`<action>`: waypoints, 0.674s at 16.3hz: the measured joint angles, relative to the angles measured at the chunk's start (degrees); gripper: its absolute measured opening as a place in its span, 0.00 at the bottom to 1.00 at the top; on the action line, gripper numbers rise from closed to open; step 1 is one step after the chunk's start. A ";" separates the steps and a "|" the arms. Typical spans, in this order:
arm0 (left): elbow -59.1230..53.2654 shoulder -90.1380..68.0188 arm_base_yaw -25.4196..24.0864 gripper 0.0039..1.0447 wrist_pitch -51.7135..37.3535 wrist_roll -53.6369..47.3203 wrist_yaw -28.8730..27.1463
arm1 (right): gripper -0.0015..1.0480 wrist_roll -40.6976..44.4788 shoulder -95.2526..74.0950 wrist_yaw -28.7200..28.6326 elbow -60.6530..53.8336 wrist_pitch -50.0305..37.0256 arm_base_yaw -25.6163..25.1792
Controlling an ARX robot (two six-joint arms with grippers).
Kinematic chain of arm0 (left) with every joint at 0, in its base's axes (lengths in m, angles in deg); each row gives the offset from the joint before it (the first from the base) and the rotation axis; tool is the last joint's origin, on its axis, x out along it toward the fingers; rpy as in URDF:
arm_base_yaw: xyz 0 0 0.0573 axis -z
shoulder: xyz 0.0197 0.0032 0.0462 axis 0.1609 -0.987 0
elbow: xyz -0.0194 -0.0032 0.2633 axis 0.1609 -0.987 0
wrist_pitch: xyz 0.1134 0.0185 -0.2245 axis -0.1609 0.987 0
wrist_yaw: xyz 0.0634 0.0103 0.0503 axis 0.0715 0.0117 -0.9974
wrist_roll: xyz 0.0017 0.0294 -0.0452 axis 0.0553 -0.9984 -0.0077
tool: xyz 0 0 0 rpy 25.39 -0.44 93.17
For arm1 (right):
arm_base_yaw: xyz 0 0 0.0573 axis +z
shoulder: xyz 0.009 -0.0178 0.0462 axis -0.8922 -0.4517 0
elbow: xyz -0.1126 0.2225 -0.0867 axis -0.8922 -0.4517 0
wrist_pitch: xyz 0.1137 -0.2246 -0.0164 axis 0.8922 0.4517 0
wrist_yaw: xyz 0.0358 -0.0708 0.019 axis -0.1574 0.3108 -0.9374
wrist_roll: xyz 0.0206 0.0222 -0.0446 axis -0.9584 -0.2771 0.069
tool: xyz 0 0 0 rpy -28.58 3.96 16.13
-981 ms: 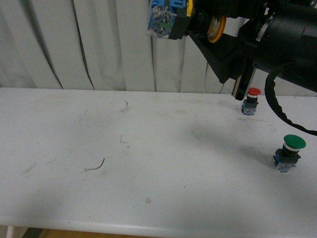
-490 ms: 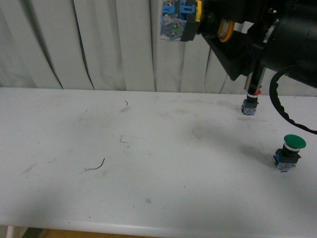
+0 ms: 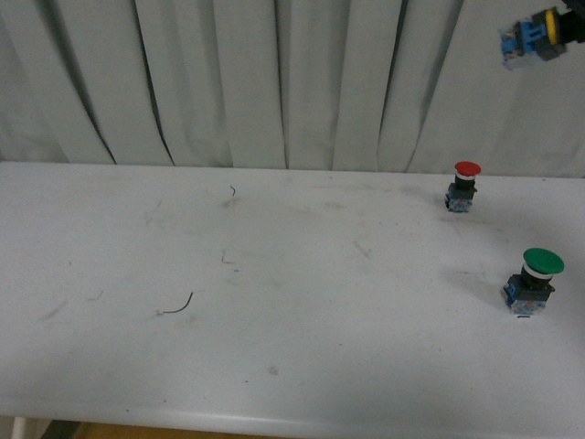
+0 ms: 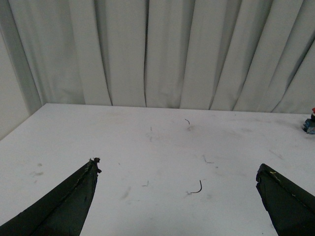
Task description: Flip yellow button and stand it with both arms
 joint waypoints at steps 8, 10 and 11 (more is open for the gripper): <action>0.00 0.00 0.00 0.94 0.00 0.00 0.00 | 0.32 14.34 -1.18 8.26 5.07 8.66 -3.63; 0.00 0.00 0.00 0.94 0.00 0.00 0.00 | 0.32 21.31 -3.54 11.10 7.52 14.27 -5.09; 0.00 0.00 0.00 0.94 0.02 0.00 0.00 | 0.32 24.46 -5.29 12.37 9.07 16.81 -5.79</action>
